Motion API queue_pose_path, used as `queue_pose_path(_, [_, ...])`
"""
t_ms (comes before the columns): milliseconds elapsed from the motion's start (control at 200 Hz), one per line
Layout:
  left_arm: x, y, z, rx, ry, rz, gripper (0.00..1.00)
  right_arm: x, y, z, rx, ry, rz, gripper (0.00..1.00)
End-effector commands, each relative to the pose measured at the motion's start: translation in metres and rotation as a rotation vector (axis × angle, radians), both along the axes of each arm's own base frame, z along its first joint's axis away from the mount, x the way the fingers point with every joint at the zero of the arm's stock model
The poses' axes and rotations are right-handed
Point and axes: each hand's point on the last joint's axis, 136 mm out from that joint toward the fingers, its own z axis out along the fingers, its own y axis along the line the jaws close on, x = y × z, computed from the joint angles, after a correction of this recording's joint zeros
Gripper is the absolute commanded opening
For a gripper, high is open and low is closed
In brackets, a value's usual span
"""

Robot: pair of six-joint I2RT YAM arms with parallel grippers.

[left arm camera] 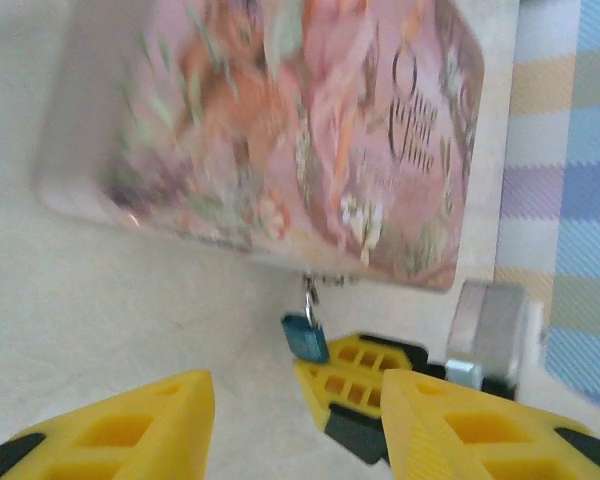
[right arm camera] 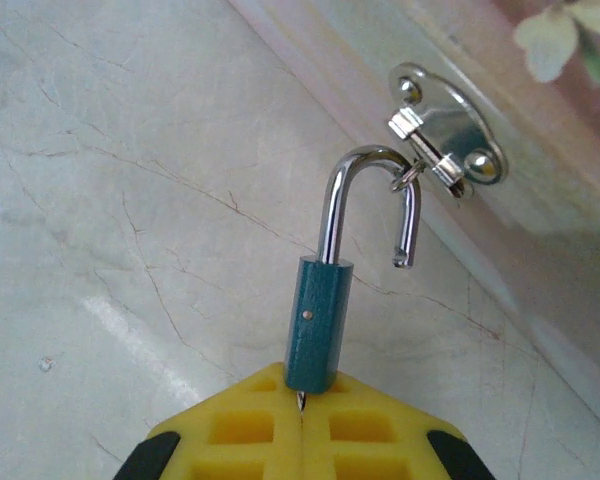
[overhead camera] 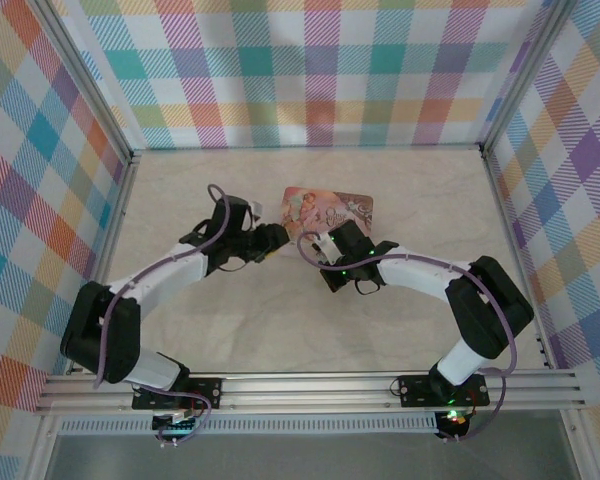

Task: Unlock the padlock with the key

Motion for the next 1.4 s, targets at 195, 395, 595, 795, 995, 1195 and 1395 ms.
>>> queue_pose_path(195, [0.056,0.029,-0.004,0.218,-0.049,0.088,0.50,0.002,-0.001,0.014,-0.022,-0.089,0.104,0.00])
queue_pose_path(395, [0.089,0.017,-0.029,0.241,-0.018,0.088,0.50,0.004,0.000,0.018,-0.017,-0.119,0.122,0.00])
queue_pose_path(595, [0.107,-0.006,-0.032,0.161,-0.033,0.058,0.49,0.007,0.002,0.018,-0.056,-0.179,0.200,0.00])
queue_pose_path(795, [0.097,-0.027,-0.041,0.122,-0.004,0.020,0.49,0.014,0.044,0.032,-0.055,-0.264,0.384,0.00])
queue_pose_path(995, [0.092,-0.035,-0.047,0.079,0.014,0.029,0.49,0.024,0.068,0.032,-0.054,-0.293,0.446,0.00])
queue_pose_path(1195, [0.090,-0.033,-0.048,0.073,0.020,0.041,0.48,0.017,0.067,0.041,0.005,-0.313,0.420,0.00])
queue_pose_path(1395, [0.091,-0.011,-0.040,0.076,-0.020,0.122,0.49,0.003,0.066,0.054,0.071,-0.318,0.421,0.00])
